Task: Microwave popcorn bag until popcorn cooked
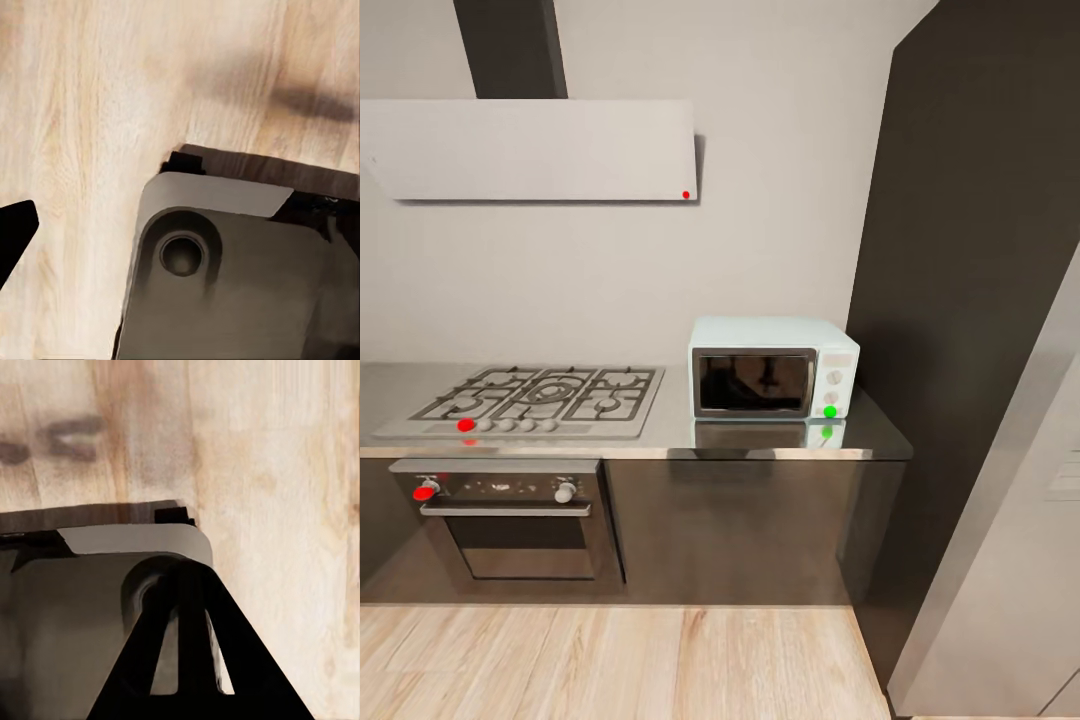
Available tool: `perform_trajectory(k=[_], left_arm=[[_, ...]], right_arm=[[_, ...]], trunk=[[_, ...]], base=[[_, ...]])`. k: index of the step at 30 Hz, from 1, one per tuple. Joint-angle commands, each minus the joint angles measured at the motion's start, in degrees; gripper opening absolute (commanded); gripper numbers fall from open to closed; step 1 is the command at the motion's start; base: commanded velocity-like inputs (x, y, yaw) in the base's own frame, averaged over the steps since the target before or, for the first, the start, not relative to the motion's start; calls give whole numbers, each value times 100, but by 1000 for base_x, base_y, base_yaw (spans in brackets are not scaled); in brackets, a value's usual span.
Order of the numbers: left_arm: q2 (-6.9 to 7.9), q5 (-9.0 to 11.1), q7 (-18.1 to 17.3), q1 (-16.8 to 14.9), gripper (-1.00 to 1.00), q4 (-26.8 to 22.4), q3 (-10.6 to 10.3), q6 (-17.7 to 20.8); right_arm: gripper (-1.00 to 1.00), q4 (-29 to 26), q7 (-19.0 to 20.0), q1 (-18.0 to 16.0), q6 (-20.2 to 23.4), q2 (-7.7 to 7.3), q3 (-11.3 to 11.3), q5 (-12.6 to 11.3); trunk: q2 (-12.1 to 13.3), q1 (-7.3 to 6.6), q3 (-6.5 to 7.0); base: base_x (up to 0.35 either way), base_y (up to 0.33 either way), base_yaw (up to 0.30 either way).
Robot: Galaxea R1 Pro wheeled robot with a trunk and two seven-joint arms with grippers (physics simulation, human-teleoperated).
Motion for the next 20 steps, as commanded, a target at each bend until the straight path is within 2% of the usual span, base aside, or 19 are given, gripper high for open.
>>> perform_trajectory(k=[1,9,12,15,20], left_arm=[[141,13,19,0,100,-1,-40,-14],[141,13,19,0,100,-2,-38,-14],[148,13,19,0,100,0,-38,-14],[155,33,19,0,100,0,-38,-14],[152,39,19,0,100,1,-38,-14]], right_arm=[[-100,84,-24,1,141,82,-144,80],[-100,86,-27,1,135,97,-119,86],[-100,53,-34,-2,99,15,-175,35],[-100,35,-29,-3,104,-133,-192,24],[-100,33,-27,-2,104,-138,-182,27]], trunk=[[-4,0,-6],[-4,0,-6],[-4,0,-6],[-4,0,-6],[-4,0,-6]], base=[[0,0,0],[0,0,0],[0,0,0],[0,0,0],[0,0,0]])
